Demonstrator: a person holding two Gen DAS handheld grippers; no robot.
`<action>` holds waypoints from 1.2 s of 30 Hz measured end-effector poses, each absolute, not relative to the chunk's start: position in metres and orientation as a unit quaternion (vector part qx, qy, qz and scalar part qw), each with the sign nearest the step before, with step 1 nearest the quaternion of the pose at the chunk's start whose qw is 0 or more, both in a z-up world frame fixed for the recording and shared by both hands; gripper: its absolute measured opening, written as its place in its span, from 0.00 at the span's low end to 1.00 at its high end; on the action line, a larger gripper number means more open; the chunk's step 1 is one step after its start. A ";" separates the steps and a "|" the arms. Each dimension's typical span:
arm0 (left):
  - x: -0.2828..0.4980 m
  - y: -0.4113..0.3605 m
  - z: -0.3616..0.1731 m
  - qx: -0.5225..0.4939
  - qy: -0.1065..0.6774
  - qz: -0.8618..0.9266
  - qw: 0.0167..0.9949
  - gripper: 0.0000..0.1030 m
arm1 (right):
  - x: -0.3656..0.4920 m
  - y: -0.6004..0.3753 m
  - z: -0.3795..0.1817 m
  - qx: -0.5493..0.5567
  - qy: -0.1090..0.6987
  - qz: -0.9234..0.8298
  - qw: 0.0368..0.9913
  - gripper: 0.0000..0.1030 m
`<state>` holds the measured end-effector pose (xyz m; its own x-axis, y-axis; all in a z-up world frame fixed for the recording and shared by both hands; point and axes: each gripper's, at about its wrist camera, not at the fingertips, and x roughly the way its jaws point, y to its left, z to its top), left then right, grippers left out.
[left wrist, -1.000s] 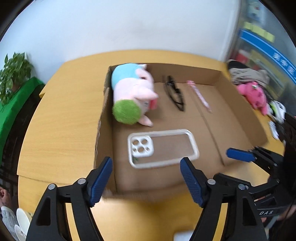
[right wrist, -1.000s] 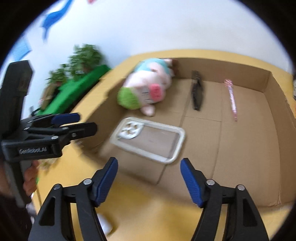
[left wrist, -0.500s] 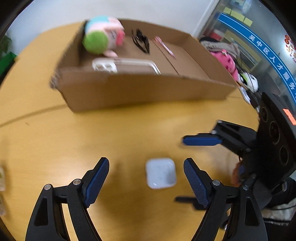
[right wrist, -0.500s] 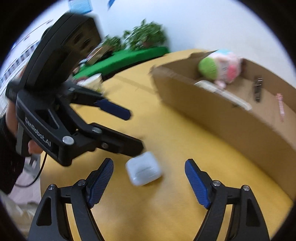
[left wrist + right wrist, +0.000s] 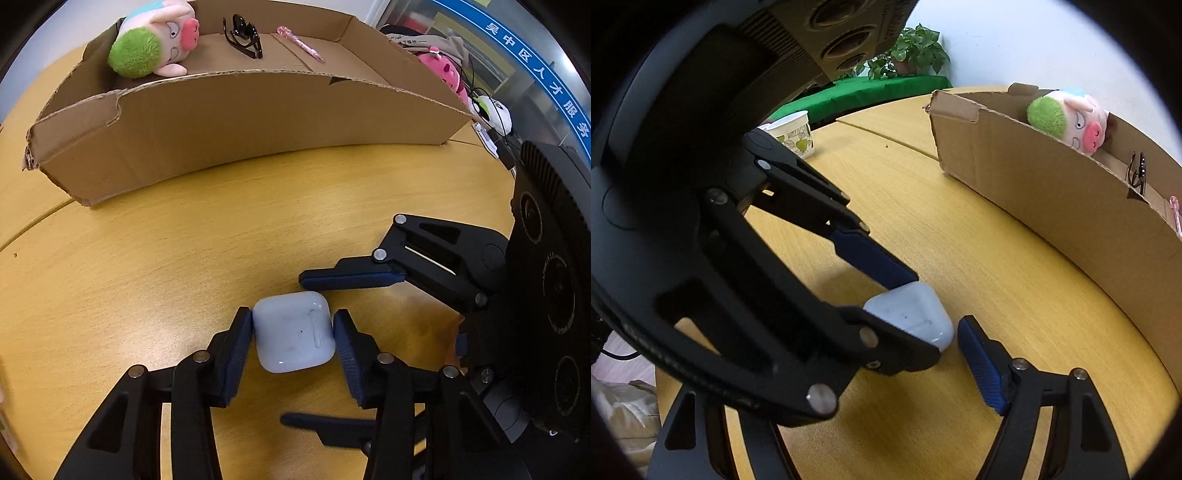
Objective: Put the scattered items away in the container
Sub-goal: 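Move both grippers to the white earbud case and close them on it, then lift the earbud case with both grippers and carry it over the box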
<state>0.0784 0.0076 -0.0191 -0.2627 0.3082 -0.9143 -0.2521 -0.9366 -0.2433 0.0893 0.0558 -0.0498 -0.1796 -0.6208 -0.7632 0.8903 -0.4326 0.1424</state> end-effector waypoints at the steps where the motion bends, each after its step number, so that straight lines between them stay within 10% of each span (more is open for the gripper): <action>1: 0.079 0.010 -0.019 -0.582 -0.023 0.794 0.176 0.47 | 0.088 0.056 -0.049 0.393 0.168 -0.751 0.502 0.60; 4: 0.080 0.012 -0.019 -0.582 -0.023 0.794 0.173 0.47 | 0.082 0.058 -0.048 0.394 0.164 -0.759 0.491 0.47; 36: -0.007 0.091 0.146 -0.466 0.093 0.849 0.229 0.46 | 0.021 0.140 0.102 0.275 0.168 -0.864 0.386 0.46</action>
